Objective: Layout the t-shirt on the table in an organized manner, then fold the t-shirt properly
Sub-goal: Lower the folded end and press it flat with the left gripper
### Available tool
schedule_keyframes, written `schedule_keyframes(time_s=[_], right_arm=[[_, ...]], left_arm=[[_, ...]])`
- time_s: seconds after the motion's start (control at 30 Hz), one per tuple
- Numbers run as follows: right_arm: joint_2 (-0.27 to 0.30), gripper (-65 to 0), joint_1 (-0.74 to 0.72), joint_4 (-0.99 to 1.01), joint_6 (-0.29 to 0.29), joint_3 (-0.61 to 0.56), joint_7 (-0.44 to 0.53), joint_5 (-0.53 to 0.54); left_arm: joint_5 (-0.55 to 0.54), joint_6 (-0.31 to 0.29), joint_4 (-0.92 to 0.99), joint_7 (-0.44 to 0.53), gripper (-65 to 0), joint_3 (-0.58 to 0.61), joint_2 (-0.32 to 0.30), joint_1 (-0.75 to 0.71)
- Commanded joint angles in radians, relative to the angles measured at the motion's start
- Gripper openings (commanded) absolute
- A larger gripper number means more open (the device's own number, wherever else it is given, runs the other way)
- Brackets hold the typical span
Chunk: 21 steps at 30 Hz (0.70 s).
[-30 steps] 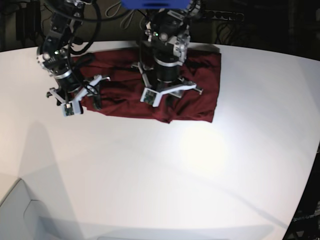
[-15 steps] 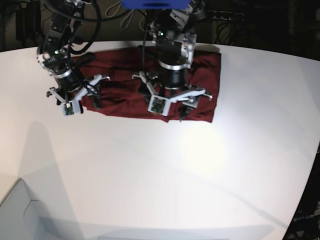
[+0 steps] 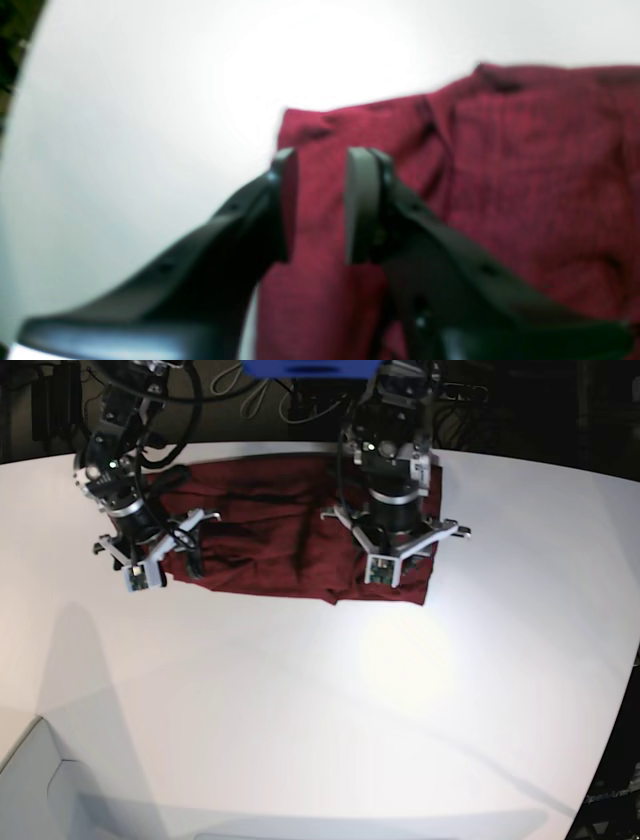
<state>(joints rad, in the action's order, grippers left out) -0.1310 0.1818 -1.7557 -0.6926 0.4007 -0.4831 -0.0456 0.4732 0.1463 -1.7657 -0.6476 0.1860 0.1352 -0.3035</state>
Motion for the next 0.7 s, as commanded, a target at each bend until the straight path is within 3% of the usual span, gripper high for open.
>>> schedule_keyframes(time_s=[0.0, 0.07, 0.17, 0.37, 0.67], right_arm=[[0.000, -29.8, -0.006, -0.017, -0.006, 0.000, 0.027, 0.017], [0.000, -29.8, -0.005, -0.017, -0.006, 0.000, 0.027, 0.017], [0.000, -29.8, -0.005, -0.019, -0.006, 0.002, 0.027, 0.017], [0.000, -29.8, -0.005, -0.019, -0.006, 0.002, 0.027, 0.017], [-0.002, -29.8, 0.015, -0.020, -0.006, 0.004, 0.027, 0.017]], left_arm=[[-0.012, 0.005, -0.009, 0.019, -53.5, 0.007, 0.007, 0.003], [-0.049, -0.001, 0.010, 0.019, -56.3, 0.027, 0.004, -0.006], [-0.067, -0.083, 0.034, 0.001, -59.0, 0.105, -0.027, -0.012], [-0.069, -0.397, -0.035, -0.057, -59.5, 0.310, -0.076, -0.012], [-0.070, -0.413, -0.145, -0.057, -59.5, 0.234, -0.076, -0.007]])
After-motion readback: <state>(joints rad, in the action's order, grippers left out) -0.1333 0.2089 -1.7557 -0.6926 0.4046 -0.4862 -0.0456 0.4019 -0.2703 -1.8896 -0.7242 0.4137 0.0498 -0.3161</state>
